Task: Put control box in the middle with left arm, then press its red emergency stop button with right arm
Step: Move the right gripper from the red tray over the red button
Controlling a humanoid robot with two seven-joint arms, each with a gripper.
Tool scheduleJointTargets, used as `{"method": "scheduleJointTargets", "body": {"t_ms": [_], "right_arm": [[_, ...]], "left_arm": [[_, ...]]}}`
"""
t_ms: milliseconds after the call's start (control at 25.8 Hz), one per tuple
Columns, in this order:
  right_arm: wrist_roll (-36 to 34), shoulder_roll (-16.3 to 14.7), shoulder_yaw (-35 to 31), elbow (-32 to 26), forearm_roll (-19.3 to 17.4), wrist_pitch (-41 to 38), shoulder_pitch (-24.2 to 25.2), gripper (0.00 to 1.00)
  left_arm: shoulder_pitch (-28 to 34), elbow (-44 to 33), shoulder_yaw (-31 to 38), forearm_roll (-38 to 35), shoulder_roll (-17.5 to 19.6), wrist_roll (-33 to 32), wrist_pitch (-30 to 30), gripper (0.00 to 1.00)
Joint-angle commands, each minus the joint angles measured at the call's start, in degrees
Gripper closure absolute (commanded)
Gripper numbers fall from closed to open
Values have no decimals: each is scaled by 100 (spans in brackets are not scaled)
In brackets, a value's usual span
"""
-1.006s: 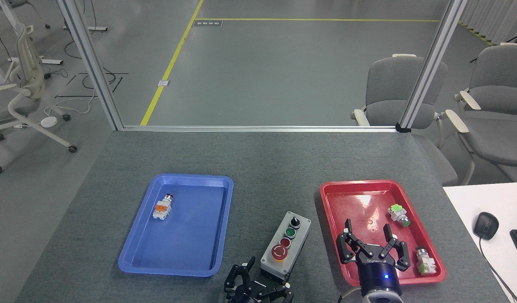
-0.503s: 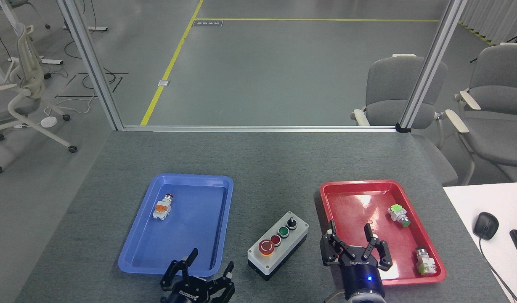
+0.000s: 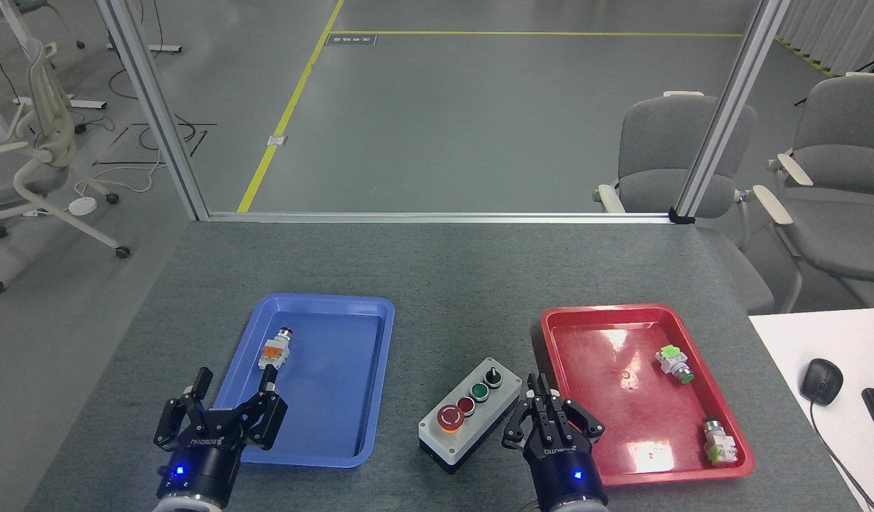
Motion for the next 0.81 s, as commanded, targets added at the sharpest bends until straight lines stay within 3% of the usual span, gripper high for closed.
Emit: {"method": "scheduleJointTargets", "body": {"t_ms": [0, 39, 271, 542, 774], "right_arm": [[41, 13, 273, -12, 303, -2, -23, 96], [50, 13, 369, -12, 391, -2, -32, 100], [76, 22, 501, 67, 435, -353, -41, 100], [305, 101, 545, 269, 435, -687, -59, 100], [296, 215, 651, 875, 435, -749, -278, 100]], "left_arm": [[-279, 309, 89, 213, -11, 19, 286, 1], [-367, 397, 89, 204, -2, 37, 427, 1], [-894, 1039, 89, 213, -20, 89, 594, 1], [-938, 977, 62, 204, -11, 37, 321, 1], [-982, 977, 80, 178, 24, 63, 128, 1]]}}
